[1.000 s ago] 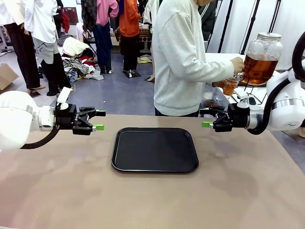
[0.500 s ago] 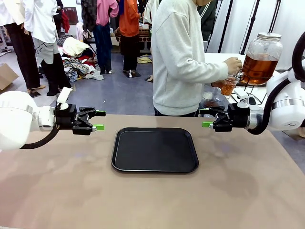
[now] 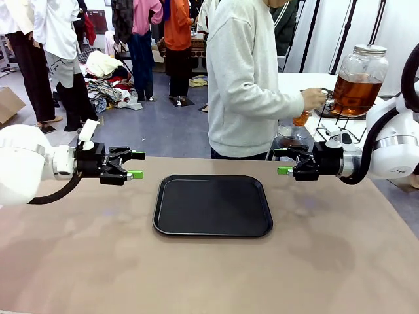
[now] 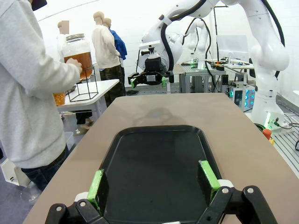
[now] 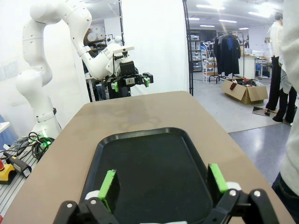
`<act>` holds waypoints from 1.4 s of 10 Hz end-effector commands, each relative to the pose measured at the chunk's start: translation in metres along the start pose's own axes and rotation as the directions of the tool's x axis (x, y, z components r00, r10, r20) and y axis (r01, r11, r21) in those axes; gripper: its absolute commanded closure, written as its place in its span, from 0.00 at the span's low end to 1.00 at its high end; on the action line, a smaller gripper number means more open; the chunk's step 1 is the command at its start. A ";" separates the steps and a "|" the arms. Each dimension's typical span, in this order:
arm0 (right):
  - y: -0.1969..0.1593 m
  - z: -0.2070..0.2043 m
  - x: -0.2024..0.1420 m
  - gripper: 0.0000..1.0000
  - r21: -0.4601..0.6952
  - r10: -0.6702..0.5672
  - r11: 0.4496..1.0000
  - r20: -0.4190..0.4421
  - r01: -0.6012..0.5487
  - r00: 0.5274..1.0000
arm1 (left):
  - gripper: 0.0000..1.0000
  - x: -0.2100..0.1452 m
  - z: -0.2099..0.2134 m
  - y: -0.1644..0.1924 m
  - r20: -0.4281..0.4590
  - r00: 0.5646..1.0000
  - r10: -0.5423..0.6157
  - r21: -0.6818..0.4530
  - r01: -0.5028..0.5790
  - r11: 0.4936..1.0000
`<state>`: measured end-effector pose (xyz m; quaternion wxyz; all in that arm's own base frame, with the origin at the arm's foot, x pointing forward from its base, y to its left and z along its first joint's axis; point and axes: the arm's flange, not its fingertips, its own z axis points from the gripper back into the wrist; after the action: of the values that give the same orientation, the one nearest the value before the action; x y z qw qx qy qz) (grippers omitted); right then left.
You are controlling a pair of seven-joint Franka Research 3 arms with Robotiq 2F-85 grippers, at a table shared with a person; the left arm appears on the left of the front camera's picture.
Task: Pour the drink into the iced cup.
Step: Open the gripper to release the iced cup you were holding.
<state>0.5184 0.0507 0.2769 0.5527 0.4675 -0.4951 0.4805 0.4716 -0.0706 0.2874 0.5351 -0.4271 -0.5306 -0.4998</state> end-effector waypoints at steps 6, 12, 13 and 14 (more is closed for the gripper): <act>0.000 0.000 0.001 0.00 0.000 0.003 1.000 0.000 -0.003 1.000 | 0.00 0.001 -0.002 0.000 0.007 1.000 -0.004 0.007 0.004 1.000; 0.000 0.000 0.001 0.00 0.000 0.003 1.000 0.000 -0.003 1.000 | 0.00 0.001 -0.002 0.000 0.007 1.000 -0.004 0.007 0.004 1.000; 0.000 0.000 0.001 0.00 0.000 0.003 1.000 0.000 -0.003 1.000 | 0.00 0.001 -0.002 0.000 0.007 1.000 -0.004 0.007 0.004 1.000; 0.000 0.000 0.001 0.00 0.000 0.003 1.000 0.000 -0.003 1.000 | 0.00 0.001 -0.002 0.000 0.007 1.000 -0.004 0.007 0.004 1.000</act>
<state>0.5184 0.0507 0.2769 0.5527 0.4675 -0.4951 0.4805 0.4716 -0.0706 0.2874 0.5351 -0.4271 -0.5306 -0.4998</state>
